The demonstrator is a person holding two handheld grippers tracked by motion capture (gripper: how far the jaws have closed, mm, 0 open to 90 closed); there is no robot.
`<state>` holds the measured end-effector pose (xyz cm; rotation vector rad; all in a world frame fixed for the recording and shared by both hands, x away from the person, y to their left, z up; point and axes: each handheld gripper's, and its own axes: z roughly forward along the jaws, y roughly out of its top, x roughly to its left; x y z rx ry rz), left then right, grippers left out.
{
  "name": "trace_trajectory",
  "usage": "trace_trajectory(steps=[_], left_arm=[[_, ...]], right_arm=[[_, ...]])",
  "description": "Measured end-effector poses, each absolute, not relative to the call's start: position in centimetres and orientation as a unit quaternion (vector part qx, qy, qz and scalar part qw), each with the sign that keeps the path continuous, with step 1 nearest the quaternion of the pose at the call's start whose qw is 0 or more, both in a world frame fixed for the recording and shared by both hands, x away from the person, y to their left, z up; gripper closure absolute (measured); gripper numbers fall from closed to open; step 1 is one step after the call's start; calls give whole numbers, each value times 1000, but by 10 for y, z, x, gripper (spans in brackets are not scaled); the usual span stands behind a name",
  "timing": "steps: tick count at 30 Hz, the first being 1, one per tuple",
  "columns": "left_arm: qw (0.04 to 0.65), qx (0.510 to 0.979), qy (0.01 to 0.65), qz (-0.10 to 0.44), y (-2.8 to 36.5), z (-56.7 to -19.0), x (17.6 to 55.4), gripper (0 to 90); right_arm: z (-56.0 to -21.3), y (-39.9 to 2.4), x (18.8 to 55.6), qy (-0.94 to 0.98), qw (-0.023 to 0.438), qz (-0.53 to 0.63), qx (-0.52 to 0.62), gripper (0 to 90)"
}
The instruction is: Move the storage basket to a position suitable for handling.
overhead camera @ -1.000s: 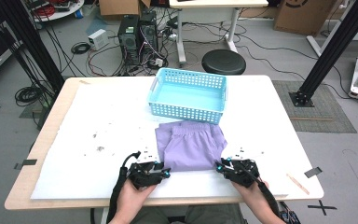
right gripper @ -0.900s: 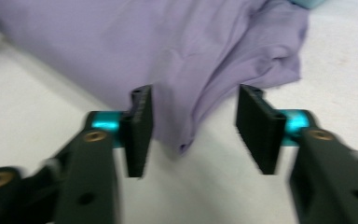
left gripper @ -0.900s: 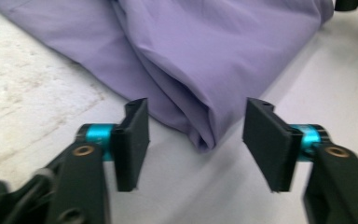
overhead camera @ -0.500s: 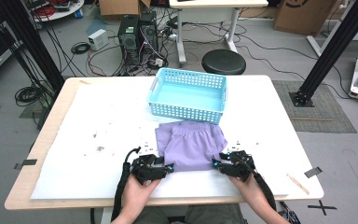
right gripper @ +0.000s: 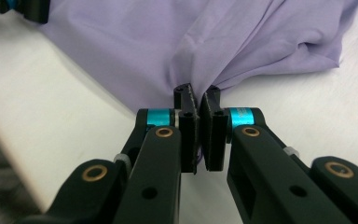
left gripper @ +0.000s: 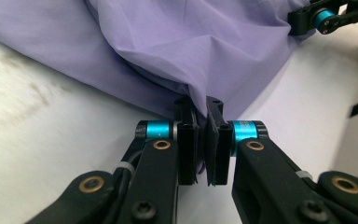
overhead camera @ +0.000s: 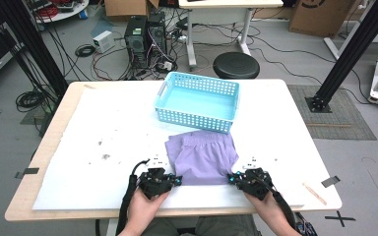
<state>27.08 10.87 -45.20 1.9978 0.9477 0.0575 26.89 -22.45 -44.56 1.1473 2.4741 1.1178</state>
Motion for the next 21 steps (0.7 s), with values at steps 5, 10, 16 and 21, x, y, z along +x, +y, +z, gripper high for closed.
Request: trace_trajectory(steps=[5, 10, 16, 21], left_arm=[[448, 814, 370, 18, 108, -452, 254, 845], [444, 822, 356, 17, 107, -451, 241, 843], [441, 827, 348, 13, 107, -451, 230, 841], [440, 829, 345, 17, 106, -450, 226, 830]], right_arm=[[-445, -228, 246, 841, 98, 378, 375, 872], [-444, -230, 228, 847, 100, 377, 360, 872], [-445, -230, 211, 855, 111, 374, 342, 871], [-445, -231, 209, 855, 112, 373, 343, 870]])
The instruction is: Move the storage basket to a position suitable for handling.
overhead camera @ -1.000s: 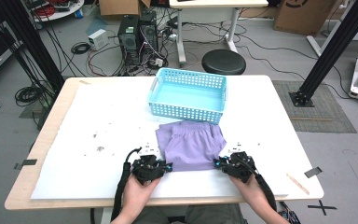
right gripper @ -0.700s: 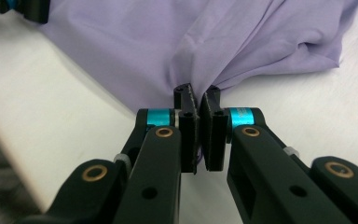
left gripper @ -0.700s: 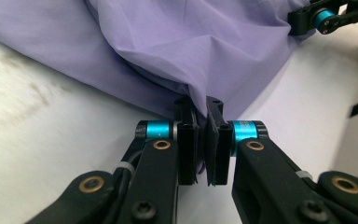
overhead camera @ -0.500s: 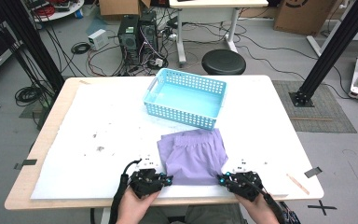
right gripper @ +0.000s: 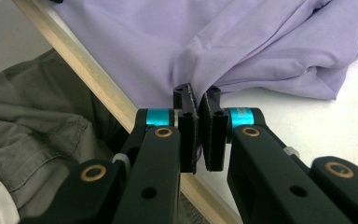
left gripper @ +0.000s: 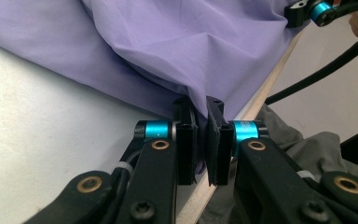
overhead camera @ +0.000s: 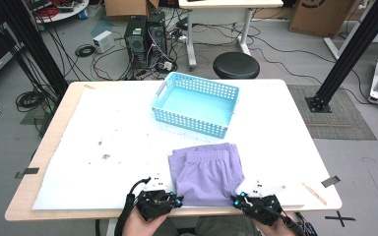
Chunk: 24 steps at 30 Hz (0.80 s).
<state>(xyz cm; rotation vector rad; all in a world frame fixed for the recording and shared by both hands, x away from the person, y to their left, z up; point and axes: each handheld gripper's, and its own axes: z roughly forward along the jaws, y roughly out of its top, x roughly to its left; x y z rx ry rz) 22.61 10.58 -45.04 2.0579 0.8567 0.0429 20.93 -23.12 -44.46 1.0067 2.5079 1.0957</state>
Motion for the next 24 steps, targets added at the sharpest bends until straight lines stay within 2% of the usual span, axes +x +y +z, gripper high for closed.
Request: trace_trajectory(steps=[10, 11, 14, 15, 17, 20, 24], left_arm=[[437, 832, 342, 24, 105, -450, 225, 772], [437, 831, 344, 24, 106, -450, 225, 721], [443, 825, 350, 38, 110, -445, 228, 512], [450, 820, 350, 45, 114, -441, 230, 469], [465, 810, 351, 66, 122, -432, 236, 396], [483, 793, 355, 105, 136, -416, 255, 338], [508, 772, 353, 144, 151, -400, 291, 317]], right_arm=[[-445, -233, 215, 852, 109, 377, 346, 855], [-445, -233, 215, 853, 107, 377, 343, 823], [-441, -239, 215, 848, 110, 395, 337, 618], [-437, -242, 216, 841, 120, 405, 338, 559], [-428, -249, 220, 825, 133, 423, 350, 512], [-413, -257, 234, 805, 163, 440, 363, 460], [-399, -259, 268, 783, 193, 460, 372, 414]])
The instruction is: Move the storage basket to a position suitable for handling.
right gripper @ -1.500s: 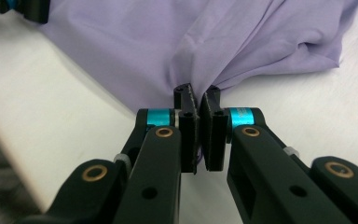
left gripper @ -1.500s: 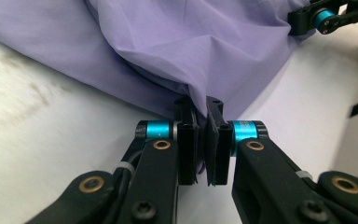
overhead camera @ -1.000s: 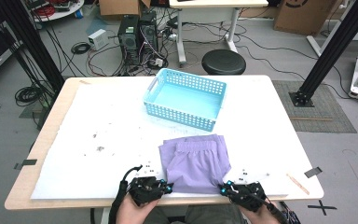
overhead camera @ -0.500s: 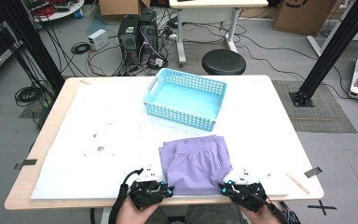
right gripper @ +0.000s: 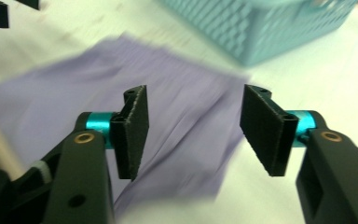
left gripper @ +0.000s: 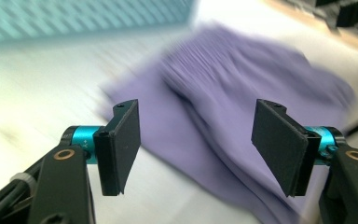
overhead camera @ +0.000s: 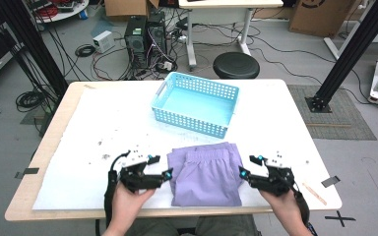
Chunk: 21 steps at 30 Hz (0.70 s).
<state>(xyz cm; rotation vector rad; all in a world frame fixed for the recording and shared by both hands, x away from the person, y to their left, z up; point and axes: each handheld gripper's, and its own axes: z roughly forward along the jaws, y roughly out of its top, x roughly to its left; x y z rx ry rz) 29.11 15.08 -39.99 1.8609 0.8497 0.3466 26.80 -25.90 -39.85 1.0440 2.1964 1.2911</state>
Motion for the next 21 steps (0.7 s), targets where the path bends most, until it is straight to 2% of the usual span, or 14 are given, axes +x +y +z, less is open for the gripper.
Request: trace_trajectory(steps=[4, 7, 13, 15, 18, 21], left_arm=[[521, 750, 369, 171, 161, -395, 329, 292], [501, 754, 373, 202, 164, -394, 351, 292], [496, 749, 405, 168, 179, -410, 397, 289], [504, 738, 415, 172, 186, -419, 408, 276], [477, 753, 424, 162, 190, -427, 429, 261], [483, 751, 413, 178, 192, -431, 440, 261]], right_arm=[[-395, -253, 307, 768, 190, 473, 389, 394], [-398, -246, 330, 762, 198, 469, 401, 373], [-403, -230, 360, 771, 196, 447, 408, 361], [-406, -227, 368, 775, 192, 441, 411, 354], [-412, -223, 379, 778, 183, 425, 424, 332], [-414, -219, 386, 778, 188, 420, 427, 331]])
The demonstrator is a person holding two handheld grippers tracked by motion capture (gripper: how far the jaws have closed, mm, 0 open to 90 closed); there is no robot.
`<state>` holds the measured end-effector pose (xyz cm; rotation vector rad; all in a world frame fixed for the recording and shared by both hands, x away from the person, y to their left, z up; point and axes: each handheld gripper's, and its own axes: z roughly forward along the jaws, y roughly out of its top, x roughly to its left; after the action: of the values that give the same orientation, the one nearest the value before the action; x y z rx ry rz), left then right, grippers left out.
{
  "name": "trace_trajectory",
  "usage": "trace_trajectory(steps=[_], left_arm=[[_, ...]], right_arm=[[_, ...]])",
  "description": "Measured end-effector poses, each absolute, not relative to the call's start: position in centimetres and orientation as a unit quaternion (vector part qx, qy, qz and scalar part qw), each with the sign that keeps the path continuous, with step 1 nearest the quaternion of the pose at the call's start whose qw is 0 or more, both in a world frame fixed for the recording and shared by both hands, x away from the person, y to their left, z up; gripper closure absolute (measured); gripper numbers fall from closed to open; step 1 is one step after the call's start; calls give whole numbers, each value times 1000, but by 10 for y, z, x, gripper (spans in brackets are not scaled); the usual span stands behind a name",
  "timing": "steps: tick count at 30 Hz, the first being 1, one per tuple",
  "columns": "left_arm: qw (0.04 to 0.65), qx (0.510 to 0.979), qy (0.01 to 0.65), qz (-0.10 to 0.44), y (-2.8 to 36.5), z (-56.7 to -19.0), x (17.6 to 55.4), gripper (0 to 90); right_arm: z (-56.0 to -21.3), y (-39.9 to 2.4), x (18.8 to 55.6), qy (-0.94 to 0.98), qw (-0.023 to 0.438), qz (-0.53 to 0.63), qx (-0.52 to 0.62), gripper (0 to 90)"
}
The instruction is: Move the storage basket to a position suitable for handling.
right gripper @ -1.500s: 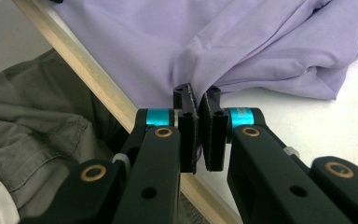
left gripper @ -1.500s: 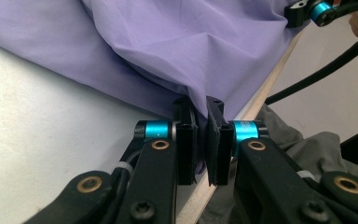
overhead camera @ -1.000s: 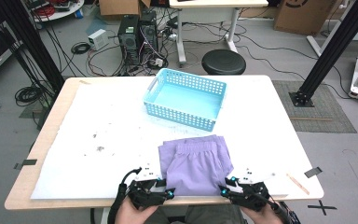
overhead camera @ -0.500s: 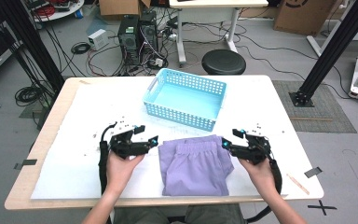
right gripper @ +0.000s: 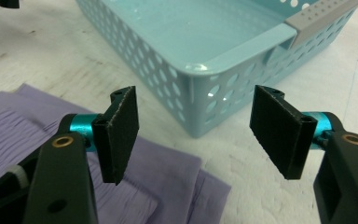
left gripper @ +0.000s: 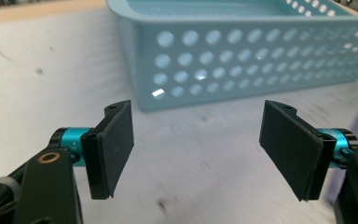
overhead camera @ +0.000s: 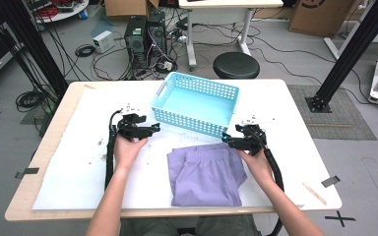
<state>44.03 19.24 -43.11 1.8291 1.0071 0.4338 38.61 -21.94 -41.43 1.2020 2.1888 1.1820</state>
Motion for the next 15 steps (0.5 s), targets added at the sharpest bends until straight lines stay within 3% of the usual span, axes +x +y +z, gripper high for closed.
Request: trace_trajectory(steps=[5, 8, 11, 15], left_arm=[[477, 772, 387, 163, 185, -427, 461, 261], [483, 773, 375, 171, 182, -425, 467, 261], [499, 765, 370, 167, 184, -427, 469, 261], [488, 775, 367, 162, 181, -434, 473, 261]], right_arm=[[-418, -210, 399, 778, 195, 411, 433, 363], [-422, -209, 405, 783, 194, 407, 429, 457], [-424, -212, 406, 794, 189, 391, 425, 607], [-423, -221, 408, 788, 198, 389, 433, 675]])
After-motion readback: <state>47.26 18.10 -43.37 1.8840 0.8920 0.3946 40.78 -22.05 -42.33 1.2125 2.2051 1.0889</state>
